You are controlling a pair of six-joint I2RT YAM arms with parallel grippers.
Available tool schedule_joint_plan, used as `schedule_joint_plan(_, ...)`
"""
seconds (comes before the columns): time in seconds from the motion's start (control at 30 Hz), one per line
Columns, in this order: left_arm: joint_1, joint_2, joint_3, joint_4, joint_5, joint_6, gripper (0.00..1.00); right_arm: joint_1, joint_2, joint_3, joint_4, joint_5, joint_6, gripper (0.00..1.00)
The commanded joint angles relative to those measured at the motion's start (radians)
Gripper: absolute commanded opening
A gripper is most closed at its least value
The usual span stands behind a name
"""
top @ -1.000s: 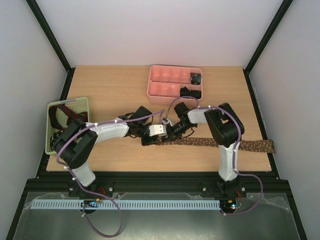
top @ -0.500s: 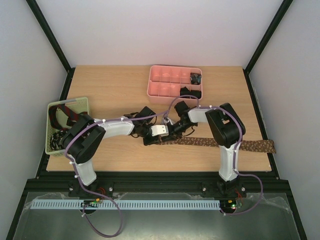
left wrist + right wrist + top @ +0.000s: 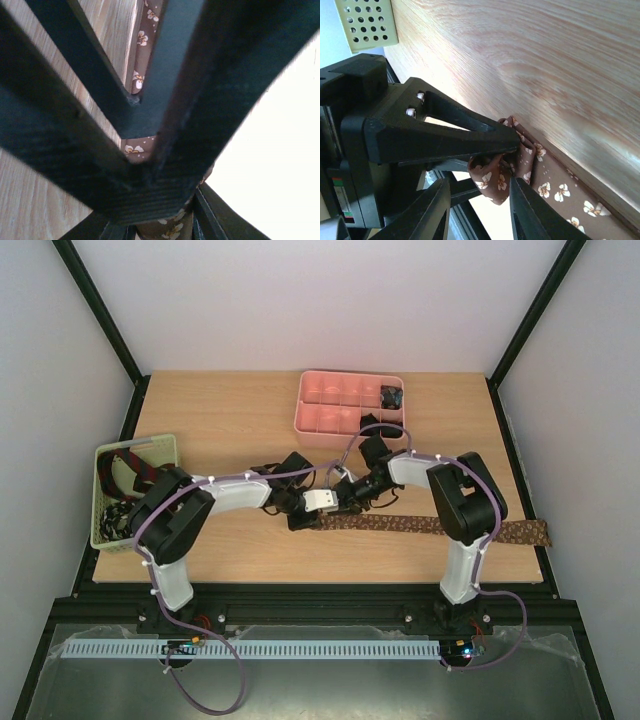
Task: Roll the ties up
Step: Roll the tie at the center of the board.
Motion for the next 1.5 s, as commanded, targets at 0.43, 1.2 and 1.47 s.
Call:
schedule_joint_plan(0.43, 0.004, 0.032, 0.027, -0.026, 0.028, -0.047, 0.31, 0.012, 0.078, -0.041, 0.027, 0.001, -0.046, 0.03)
schedule_joint_plan(1.2, -0.001, 0.005, -0.09, 0.178, 0.064, -0.034, 0.6, -0.004, 0.073, 0.006, -0.036, -0.001, -0.078, 0.01)
schedule_joint_plan(1.47, -0.001, -0.003, -0.162, 0.282, 0.053, -0.053, 0.43, -0.004, 0.084, 0.017, -0.073, -0.002, -0.118, 0.02)
